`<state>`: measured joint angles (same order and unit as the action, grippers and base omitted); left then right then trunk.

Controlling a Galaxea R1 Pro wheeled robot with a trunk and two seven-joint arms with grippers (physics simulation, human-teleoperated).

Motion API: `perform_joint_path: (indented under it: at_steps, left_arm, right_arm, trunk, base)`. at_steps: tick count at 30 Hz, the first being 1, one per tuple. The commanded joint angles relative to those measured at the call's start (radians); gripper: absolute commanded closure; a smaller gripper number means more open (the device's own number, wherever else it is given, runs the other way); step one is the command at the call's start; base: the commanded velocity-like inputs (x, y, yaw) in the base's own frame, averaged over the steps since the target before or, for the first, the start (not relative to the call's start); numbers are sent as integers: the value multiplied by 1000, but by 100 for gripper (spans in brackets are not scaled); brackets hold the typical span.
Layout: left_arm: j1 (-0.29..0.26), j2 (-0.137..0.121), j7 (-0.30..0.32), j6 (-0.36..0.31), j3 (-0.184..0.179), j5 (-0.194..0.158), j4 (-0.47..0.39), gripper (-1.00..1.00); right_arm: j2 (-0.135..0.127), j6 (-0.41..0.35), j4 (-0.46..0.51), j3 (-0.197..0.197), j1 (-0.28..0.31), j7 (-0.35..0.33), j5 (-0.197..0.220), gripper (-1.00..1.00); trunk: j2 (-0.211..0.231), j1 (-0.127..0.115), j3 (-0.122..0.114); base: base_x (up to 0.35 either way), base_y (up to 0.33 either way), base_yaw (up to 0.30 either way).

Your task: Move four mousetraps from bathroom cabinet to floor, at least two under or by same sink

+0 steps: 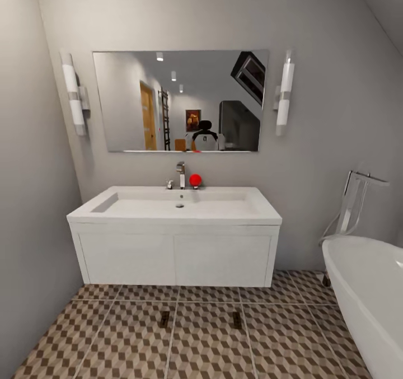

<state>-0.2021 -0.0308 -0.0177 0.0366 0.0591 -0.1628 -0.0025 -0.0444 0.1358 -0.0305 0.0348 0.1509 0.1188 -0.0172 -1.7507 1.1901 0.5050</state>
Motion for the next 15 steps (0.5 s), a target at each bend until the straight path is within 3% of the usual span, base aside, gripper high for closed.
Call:
perform_joint_path:
  at_steps: [1, 15]
  left_arm:
    - [-1, 0, -1, 3, 5, -6, 1, -100]
    - [0, 1, -1, 5, 5, -18, 1, -100]
  right_arm:
    - [0, 7, -3, 4, 1, 1, -2, -100]
    - [0, 6, -3, 4, 1, -1, -2, -100]
  trunk:
    - [7, -4, -2]
    - [105, -58, -46]
  base:
    - [0, 0, 0]
    - [0, 0, 0]
